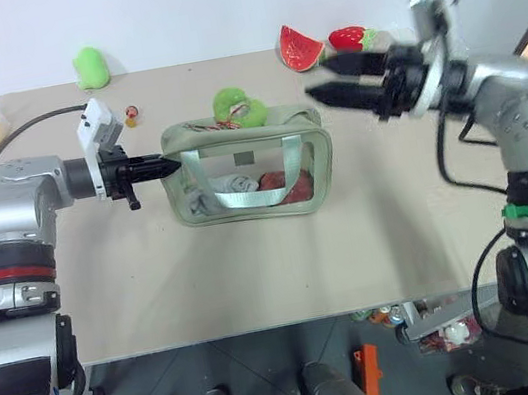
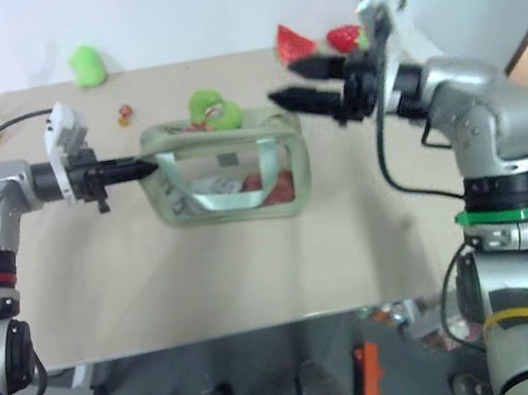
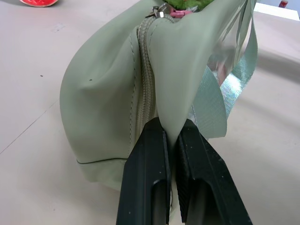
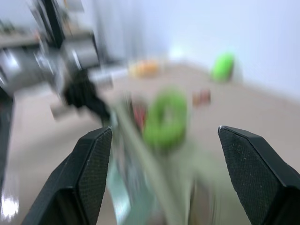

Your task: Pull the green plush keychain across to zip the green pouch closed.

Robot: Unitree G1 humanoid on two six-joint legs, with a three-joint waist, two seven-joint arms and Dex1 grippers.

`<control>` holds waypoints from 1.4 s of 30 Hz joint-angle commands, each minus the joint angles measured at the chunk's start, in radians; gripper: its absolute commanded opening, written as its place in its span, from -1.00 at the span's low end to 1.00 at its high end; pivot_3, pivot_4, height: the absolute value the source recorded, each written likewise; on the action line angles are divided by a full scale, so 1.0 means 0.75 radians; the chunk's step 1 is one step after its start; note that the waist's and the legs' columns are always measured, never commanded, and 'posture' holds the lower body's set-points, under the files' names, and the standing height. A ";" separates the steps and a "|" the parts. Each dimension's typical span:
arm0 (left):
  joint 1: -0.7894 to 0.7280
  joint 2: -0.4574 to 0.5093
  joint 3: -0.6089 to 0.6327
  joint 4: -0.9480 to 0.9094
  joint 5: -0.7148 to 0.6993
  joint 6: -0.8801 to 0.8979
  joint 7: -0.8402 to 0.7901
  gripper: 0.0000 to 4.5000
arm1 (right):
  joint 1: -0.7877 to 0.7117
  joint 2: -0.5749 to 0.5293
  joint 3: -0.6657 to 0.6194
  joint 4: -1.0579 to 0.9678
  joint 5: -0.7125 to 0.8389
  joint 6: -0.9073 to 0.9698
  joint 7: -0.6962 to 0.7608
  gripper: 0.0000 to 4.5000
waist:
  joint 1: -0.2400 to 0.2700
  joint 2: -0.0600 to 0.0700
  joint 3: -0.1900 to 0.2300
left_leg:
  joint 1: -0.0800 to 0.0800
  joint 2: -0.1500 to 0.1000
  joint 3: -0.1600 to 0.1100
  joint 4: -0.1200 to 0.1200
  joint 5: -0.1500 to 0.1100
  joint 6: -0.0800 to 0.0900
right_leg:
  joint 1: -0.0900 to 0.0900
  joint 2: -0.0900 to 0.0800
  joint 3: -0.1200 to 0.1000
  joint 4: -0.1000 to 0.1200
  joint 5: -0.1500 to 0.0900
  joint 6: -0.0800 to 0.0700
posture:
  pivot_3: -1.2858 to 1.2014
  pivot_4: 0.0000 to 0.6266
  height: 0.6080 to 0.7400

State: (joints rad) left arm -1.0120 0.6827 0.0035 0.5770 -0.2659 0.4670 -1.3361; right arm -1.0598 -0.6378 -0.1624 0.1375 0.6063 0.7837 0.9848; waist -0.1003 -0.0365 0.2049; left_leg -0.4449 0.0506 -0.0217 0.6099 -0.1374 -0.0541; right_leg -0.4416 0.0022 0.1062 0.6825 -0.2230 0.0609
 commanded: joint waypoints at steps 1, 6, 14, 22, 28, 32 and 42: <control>-0.019 0.015 0.019 -0.029 -0.011 -0.014 0.013 -1.00 | -0.113 0.044 0.060 0.091 -0.065 -0.015 -0.077 0.68 | -0.001 0.000 0.000 | 0.000 0.000 0.000 0.000 0.000 0.000 | 0.000 0.000 0.000 0.000 0.000 0.000 | 0.03 -0.52 1.00; -0.032 -0.001 0.012 -0.012 -0.010 -0.028 0.014 -1.00 | -0.254 0.135 0.236 0.307 -0.232 -0.043 -0.122 0.68 | -0.003 0.000 0.000 | 0.001 0.000 0.001 0.000 0.001 0.001 | 0.000 0.000 0.000 0.000 0.001 -0.001 | 0.03 -0.52 1.00; -0.003 -0.014 0.012 -0.065 -0.026 -0.019 0.018 -1.00 | -0.489 0.249 0.422 0.724 -0.463 -0.233 -0.011 0.68 | -0.003 0.000 0.000 | -0.001 0.000 0.001 -0.001 0.001 0.001 | -0.001 0.000 0.001 -0.001 0.000 0.001 | 0.03 -0.52 1.00; 0.051 -0.015 0.015 -0.132 -0.040 0.010 0.055 -1.00 | -0.564 0.324 0.440 0.896 -0.563 -0.345 0.077 0.68 | -0.002 0.000 0.000 | -0.001 0.000 0.000 -0.002 0.001 0.001 | -0.001 0.000 -0.001 -0.001 0.000 0.000 | 0.03 -0.52 1.00; 0.062 -0.012 0.016 -0.152 -0.046 0.024 0.078 -1.00 | -0.564 0.354 0.435 0.924 -0.590 -0.364 0.102 0.68 | -0.002 0.000 0.000 | -0.001 0.000 -0.001 -0.002 0.001 0.001 | 0.000 0.000 -0.001 -0.001 0.000 0.000 | 0.03 -0.52 1.00; 0.060 -0.011 0.012 -0.147 -0.043 0.020 0.082 -1.00 | -0.557 0.365 0.425 0.924 -0.594 -0.376 0.105 0.44 | -0.002 0.000 0.000 | -0.001 0.000 -0.001 -0.002 0.001 0.001 | 0.000 0.000 -0.001 -0.001 0.000 0.000 | 0.03 -0.52 1.00; 0.038 -0.022 0.000 -0.107 -0.034 0.008 0.093 -1.00 | -0.556 0.351 0.387 0.918 -0.596 -0.403 0.092 -0.91 | -0.002 0.000 0.000 | -0.001 0.000 -0.002 -0.002 0.001 0.001 | 0.000 0.000 -0.002 -0.001 0.000 0.000 | 0.03 -0.52 1.00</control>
State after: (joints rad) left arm -0.9694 0.6674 0.0003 0.4931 -0.2910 0.4799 -1.2711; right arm -1.4389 -0.3606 0.1591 0.8459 0.1596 0.4987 1.0625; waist -0.1018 -0.0362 0.2051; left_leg -0.4454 0.0503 -0.0229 0.6082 -0.1368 -0.0536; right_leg -0.4417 0.0018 0.1047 0.6819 -0.2227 0.0610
